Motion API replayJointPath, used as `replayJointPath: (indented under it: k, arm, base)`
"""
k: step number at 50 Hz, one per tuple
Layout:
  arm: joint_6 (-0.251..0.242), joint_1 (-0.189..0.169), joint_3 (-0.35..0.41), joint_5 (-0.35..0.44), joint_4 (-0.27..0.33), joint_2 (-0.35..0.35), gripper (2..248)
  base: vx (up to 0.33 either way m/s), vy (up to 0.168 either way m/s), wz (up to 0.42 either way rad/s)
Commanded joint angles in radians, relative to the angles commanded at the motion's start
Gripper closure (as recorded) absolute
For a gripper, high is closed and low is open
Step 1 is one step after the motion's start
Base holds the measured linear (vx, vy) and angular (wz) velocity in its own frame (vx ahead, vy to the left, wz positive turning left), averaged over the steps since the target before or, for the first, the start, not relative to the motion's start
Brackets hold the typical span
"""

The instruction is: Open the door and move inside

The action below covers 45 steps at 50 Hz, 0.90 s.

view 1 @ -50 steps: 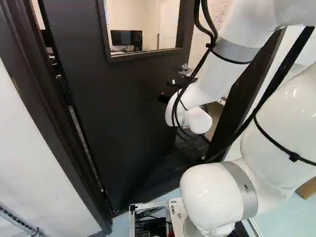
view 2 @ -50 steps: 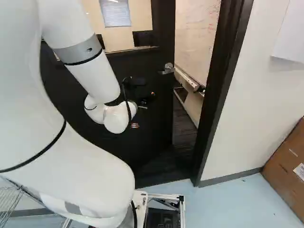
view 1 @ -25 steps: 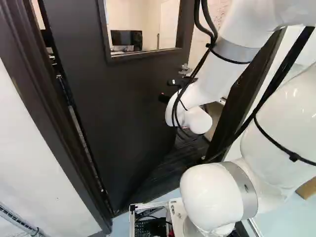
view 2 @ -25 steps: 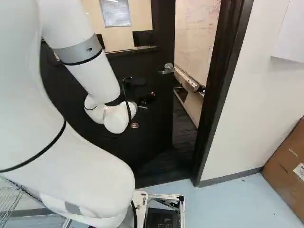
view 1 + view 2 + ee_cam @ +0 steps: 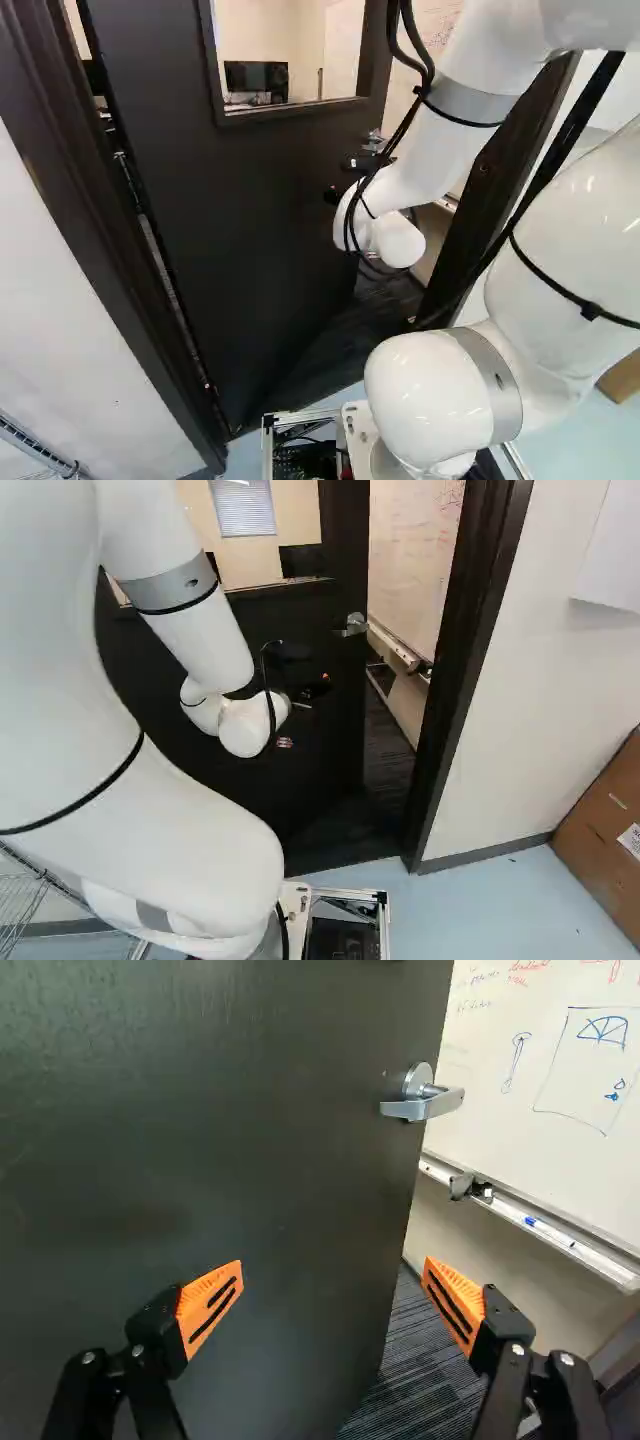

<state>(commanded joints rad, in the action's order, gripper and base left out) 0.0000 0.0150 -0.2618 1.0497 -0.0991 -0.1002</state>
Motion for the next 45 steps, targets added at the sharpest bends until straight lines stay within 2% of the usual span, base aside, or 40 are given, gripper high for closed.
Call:
replayJointPath:
  k: [22, 45]
  arm:
    - [0.000, 0.027, -0.024, 0.000, -0.073, 0.025, 3]
    - [0.000, 0.071, -0.042, 0.000, -0.144, 0.043, 3]
  base:
    - [0.000, 0.000, 0.000]
    - [0.000, 0.000, 0.000]
